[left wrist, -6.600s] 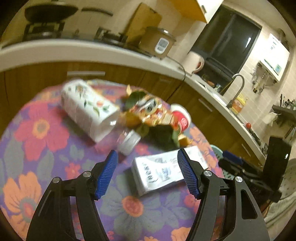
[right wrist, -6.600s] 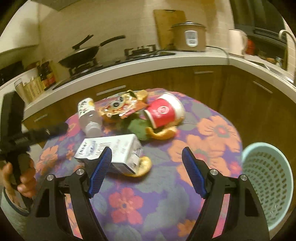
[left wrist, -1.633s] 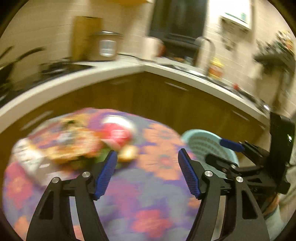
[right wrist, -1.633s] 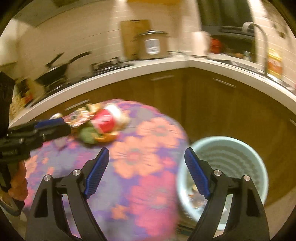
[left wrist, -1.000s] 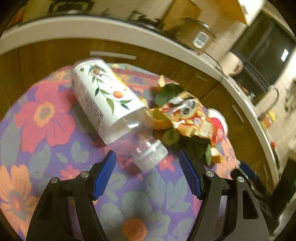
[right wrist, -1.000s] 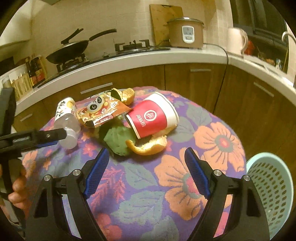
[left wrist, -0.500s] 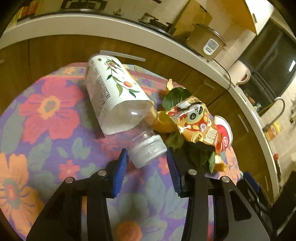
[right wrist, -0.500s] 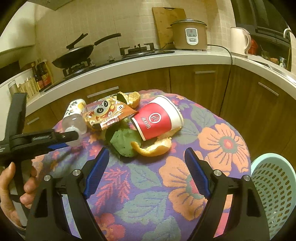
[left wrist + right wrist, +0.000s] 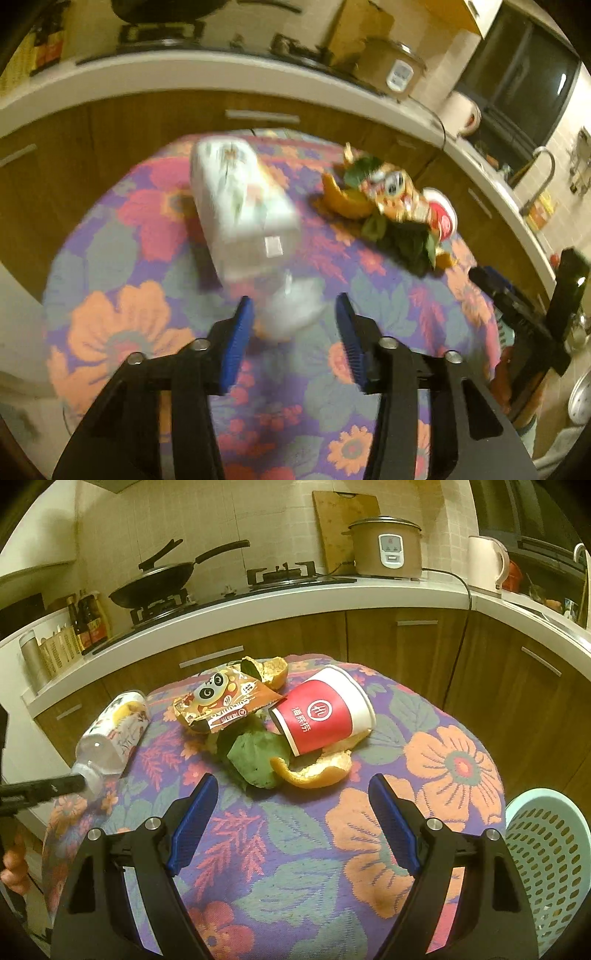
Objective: Collect trash
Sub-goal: 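Grasp the white leaf-print bottle with the left gripper, then grasp the snack wrapper with the right gripper while the left gripper holds the bottle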
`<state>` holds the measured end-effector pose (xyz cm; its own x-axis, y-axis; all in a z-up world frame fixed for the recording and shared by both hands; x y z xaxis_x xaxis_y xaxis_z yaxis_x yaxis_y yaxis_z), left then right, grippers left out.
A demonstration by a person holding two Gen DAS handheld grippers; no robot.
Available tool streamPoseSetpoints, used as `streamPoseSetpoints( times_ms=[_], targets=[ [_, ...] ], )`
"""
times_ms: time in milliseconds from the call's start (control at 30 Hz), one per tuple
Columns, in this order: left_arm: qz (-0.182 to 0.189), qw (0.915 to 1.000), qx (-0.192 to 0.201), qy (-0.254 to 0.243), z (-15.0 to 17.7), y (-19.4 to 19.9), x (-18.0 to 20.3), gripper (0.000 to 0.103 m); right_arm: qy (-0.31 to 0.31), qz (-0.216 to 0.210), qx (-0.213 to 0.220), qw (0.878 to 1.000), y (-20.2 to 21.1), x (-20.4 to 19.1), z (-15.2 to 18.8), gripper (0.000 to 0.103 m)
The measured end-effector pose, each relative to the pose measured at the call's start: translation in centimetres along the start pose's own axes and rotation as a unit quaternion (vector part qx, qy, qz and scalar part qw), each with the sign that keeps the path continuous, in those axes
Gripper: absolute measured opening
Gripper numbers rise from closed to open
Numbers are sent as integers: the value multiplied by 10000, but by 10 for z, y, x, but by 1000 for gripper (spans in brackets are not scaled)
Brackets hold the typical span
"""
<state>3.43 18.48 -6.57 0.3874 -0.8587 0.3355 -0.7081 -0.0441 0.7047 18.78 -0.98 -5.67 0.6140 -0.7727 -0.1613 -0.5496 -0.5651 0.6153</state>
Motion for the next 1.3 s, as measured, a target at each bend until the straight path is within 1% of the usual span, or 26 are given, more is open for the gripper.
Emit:
streamPoseSetpoints(
  times_ms=[67, 133, 167, 200, 267, 300, 400, 500, 567, 600, 633, 700, 800, 900, 1000, 1100, 1200, 1300],
  targets=[
    [-81, 9997, 225, 40, -9, 8, 1, 68, 4, 7, -12, 10000, 0, 0, 1, 79],
    [-279, 9990, 338, -19, -19, 8, 2, 74, -4, 21, -4, 10000, 1, 1, 1, 79],
    [-354, 9988, 330, -14, -23, 5, 3, 74, -14, 26, -1, 10000, 1, 1, 1, 79],
    [-519, 9981, 317, 32, -29, 0, 1, 75, -20, 29, 1, 10000, 1, 2, 1, 79],
    [-945, 9948, 379, 88, -41, -10, -4, 75, -20, 38, 4, 10000, 1, 2, 1, 79],
    [-1228, 9917, 375, 120, -46, -18, -8, 76, -19, 37, 5, 10000, 1, 2, 1, 79],
    [-1588, 9870, 196, 162, -56, -42, -15, 76, -24, 15, -15, 10000, 0, 1, 1, 79],
    [-1810, 9834, -30, 132, -57, -61, -20, 75, -8, -25, -80, 10000, -3, 0, 1, 79],
    [-1773, 9841, -51, 124, -57, -68, -20, 75, 21, -47, -151, 9999, -5, -1, 0, 79],
    [-1801, 9836, -51, 98, -57, -69, -19, 73, 53, -56, -202, 9998, -7, -2, 1, 79],
    [-1833, 9830, -39, 67, -58, -70, -20, 70, 81, -71, -251, 9996, -8, -2, 1, 79],
    [-1834, 9830, 17, -25, -57, -70, -19, 68, 138, -50, -324, 9994, -11, -3, 2, 79],
    [-1702, 9853, 87, -121, -55, -66, -18, 64, 219, 82, -412, 9989, -15, 1, 1, 79],
    [-1563, 9875, 156, -136, -50, -60, -17, 62, 164, 150, -455, 9987, -18, 9, -1, 79],
    [-1374, 9903, 197, -80, -48, -55, -16, 61, 62, 45, -459, 9989, -18, 11, -7, 79],
    [-1192, 9925, 279, -57, -50, -51, -13, 61, 182, -253, -309, 9990, -12, -8, -21, 79],
    [-1013, 9943, 331, -81, -53, -48, -8, 60, 595, -245, -198, 9977, -15, -37, -41, 79],
    [-822, 9958, 370, -125, -54, -47, -3, 60, 934, -162, -99, 9954, -32, -58, -67, 79]
  ],
)
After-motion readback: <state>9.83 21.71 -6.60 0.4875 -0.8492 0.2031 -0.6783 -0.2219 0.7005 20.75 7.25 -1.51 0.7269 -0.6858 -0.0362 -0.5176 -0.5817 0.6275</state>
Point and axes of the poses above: each gripper's, at about its wrist camera, not at the fingertips, and y roughly against the way its jaws point, x to its right, z to its underside, the point moved 7 cm from there along -y, roughly the way its jaws point
